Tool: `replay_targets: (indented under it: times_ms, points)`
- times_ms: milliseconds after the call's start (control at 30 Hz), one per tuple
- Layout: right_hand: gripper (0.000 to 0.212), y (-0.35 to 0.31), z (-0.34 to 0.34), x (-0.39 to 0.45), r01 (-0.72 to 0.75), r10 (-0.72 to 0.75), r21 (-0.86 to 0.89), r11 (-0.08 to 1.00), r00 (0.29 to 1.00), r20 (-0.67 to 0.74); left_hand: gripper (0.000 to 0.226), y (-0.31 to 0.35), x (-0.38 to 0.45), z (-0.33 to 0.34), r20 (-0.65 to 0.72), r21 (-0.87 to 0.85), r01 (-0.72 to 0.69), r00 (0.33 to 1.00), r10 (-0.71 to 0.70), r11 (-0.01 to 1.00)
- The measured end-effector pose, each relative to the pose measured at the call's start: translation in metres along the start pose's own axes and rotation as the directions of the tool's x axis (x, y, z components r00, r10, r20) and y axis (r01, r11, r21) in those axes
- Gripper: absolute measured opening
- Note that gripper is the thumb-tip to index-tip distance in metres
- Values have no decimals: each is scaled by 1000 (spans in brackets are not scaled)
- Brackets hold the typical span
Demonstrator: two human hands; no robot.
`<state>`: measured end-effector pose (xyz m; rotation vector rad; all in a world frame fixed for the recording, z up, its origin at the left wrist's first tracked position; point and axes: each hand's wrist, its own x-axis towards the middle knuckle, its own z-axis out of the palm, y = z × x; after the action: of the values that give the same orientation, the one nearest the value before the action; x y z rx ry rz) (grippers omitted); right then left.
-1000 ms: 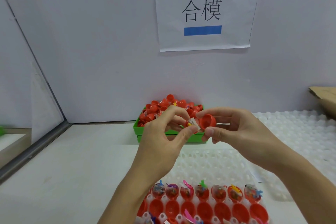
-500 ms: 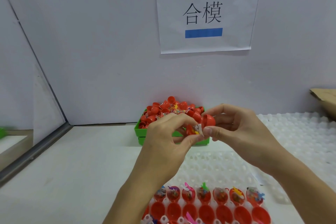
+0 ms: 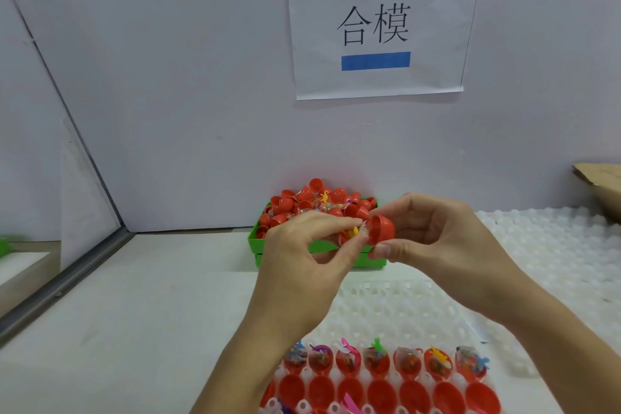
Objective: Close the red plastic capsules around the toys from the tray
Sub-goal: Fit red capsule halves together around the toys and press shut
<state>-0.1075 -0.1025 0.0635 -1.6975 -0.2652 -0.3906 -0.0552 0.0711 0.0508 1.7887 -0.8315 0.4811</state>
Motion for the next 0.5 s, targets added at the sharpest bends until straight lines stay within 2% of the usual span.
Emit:
replay_targets:
  times_ms: [200,333,500]
  points:
    - [28,-5,5,-1,122,-124,-172,978,992,-4,27,9,0,1,-71,146,-103,991,114,984]
    - [33,-9,4,-2,154,-157,-138,978,987,-14,30,15,0,-1,-85,39,-66,994,69,997]
    - [34,-9,3,-1,159,-159,-73,985,987,4,19,17,1,-4,27,23,-67,997,66,998]
